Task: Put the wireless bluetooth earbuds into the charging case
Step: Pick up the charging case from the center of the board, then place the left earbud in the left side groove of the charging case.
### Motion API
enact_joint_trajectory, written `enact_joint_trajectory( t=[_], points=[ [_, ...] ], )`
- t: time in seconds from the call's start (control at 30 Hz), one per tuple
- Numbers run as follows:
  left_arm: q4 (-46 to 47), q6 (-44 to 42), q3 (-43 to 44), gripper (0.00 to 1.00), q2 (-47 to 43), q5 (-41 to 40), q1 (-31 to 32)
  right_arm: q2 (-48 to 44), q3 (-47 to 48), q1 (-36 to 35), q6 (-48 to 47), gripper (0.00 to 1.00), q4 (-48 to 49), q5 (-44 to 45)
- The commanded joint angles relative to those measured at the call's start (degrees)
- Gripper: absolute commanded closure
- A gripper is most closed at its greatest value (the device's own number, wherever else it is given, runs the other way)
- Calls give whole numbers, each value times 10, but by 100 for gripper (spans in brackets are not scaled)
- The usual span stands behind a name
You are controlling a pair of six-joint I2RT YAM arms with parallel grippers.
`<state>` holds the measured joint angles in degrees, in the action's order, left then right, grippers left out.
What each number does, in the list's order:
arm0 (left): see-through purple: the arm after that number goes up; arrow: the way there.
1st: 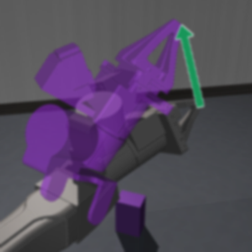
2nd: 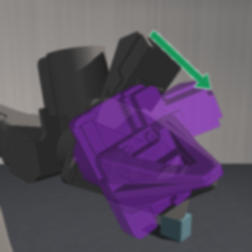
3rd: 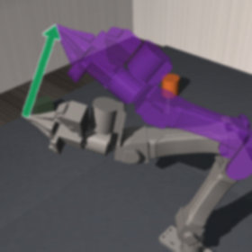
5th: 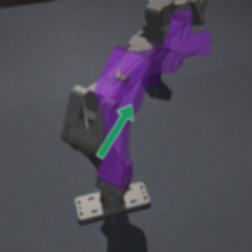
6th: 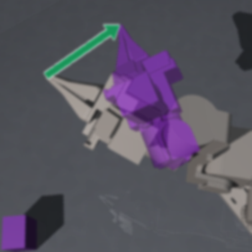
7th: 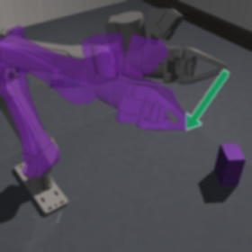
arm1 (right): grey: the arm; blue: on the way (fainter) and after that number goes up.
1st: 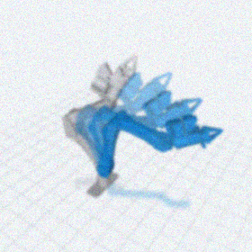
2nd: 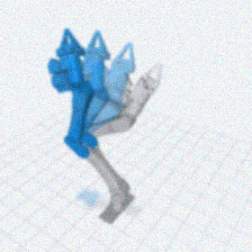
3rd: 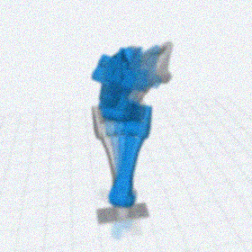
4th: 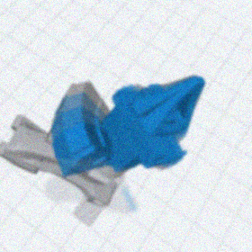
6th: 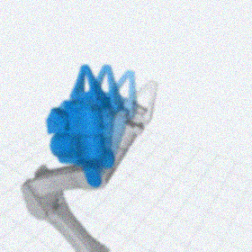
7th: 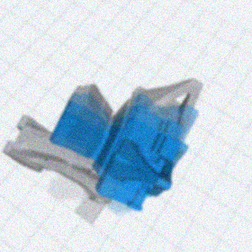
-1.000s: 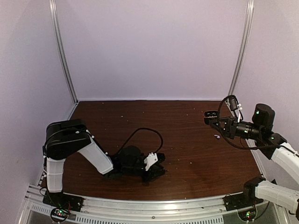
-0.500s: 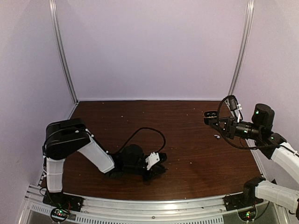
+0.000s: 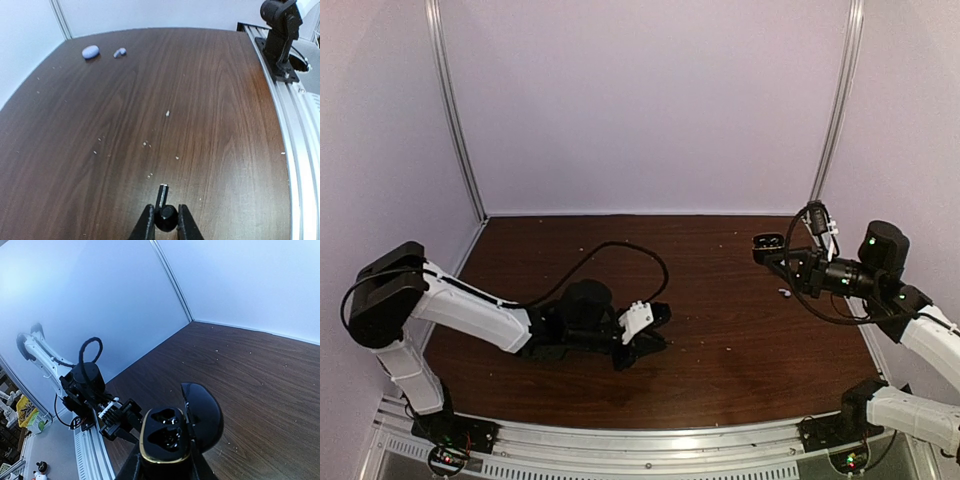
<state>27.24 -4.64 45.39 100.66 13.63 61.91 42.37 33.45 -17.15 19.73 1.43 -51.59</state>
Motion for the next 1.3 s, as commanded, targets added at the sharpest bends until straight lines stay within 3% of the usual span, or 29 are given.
enact_joint_trajectory(
  t=[0.0, 0.23, 0.53, 0.77, 1.27],
  points=[
    [-97, -38, 8, 89, -104, -31, -3, -1, -4, -31, -5, 100, 72, 0],
    [-217, -86, 29, 89, -250, -63, 4, 37, 23, -153, -95, 100, 64, 78],
    [-368, -127, 89, 89, -327, -126, 68, 84, 21, -253, -188, 100, 92, 101],
    [-470, -166, 156, 90, -327, -184, 126, 107, 19, -311, -253, 100, 92, 104],
    [-540, -227, 258, 90, -260, -224, 174, 131, 33, -376, -310, 100, 57, 147]
  ],
)
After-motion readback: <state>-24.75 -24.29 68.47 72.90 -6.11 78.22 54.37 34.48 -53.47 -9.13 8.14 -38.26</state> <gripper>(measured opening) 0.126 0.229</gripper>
